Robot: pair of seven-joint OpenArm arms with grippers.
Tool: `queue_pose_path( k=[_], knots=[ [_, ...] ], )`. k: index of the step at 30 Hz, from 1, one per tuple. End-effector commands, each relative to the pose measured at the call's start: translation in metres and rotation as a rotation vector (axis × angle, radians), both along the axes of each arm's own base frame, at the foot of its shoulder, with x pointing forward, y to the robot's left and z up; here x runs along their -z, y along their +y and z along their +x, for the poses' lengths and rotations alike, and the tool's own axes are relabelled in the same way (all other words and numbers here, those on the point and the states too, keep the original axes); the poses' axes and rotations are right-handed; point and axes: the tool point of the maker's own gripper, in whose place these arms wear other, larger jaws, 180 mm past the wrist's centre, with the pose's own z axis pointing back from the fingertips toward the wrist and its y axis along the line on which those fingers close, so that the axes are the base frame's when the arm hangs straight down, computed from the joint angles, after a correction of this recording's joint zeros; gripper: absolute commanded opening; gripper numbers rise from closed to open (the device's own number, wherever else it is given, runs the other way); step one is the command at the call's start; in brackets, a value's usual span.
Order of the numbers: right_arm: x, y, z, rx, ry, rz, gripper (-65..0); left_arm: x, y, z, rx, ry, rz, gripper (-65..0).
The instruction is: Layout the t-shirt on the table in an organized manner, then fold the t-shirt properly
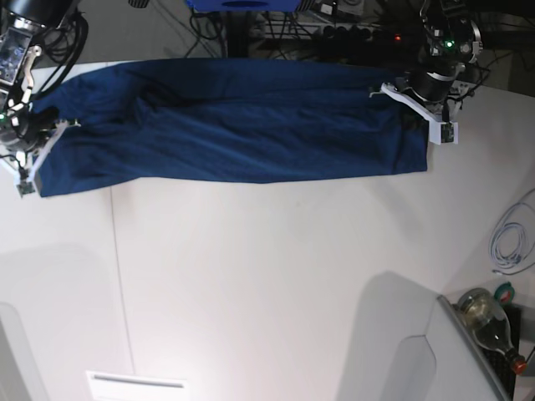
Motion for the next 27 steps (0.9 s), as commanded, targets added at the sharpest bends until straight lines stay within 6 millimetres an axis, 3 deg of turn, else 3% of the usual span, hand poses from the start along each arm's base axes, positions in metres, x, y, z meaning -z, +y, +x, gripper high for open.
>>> queue_pose_path(
  k=[1,5,17,19,23,25,27],
  knots=[
    [-0.010,-0.005,0.009,-0.006,-0.038,-0.016,-63.6,-0.007,0.007,0.005,-0.016,-0.039,-0.004,-65.0],
    [-0.010,-0.005,0.009,-0.006,-0.038,-0.016,-63.6,-0.011,0.019,0.009,-0.053,-0.056,-0.002,-65.0],
    [-0.010,-0.005,0.009,-0.006,-0.038,-0.016,-63.6,-0.005,0.023,0.005,-0.055,-0.037,-0.001,-65.0],
    [-0.010,-0.005,0.009,-0.006,-0.038,-0.016,-63.6,-0.007,0.025,0.005,-0.057,-0.042,0.003,-53.0],
    [-0.010,-0.005,0.008,-0.006,-0.036,-0.016,-63.6,-0.025,0.046,0.000,-0.103,-0.076,0.044,-18.9],
    [-0.009,-0.005,0.008,-0.006,-0.035,-0.015,-63.6,-0.032,0.050,0.002,-0.116,-0.107,0.020,-7.4],
    [-0.009,-0.005,0.008,-0.006,-0.035,-0.015,-63.6,-0.032,0.051,-0.003,-0.113,-0.126,-0.044,-2.5]
  ],
)
